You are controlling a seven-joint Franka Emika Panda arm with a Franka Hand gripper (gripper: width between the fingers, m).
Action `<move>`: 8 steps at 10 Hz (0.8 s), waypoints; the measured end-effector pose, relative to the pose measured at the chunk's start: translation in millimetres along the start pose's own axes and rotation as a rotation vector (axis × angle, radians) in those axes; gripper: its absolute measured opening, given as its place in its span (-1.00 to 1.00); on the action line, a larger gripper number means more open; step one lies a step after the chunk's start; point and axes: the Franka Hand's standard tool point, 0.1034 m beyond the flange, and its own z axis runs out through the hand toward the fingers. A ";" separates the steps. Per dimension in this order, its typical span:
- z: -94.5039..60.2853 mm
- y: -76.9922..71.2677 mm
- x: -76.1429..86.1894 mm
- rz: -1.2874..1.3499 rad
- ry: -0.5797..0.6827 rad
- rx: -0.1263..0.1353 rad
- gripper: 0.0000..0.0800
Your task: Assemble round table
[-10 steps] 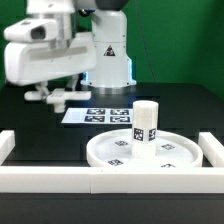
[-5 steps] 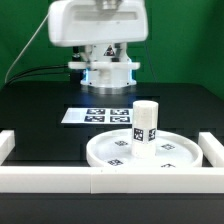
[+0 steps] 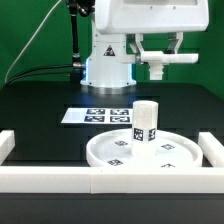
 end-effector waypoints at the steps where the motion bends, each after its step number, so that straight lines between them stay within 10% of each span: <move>1: 0.3 -0.1 0.4 -0.001 0.000 0.000 0.12; 8: 32.3 6.3 -22.5 0.005 -0.089 0.035 0.12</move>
Offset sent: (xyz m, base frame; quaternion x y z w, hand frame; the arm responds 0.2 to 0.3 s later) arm -0.0269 -0.0346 -0.0394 -0.0059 -0.0088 -0.1347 0.9908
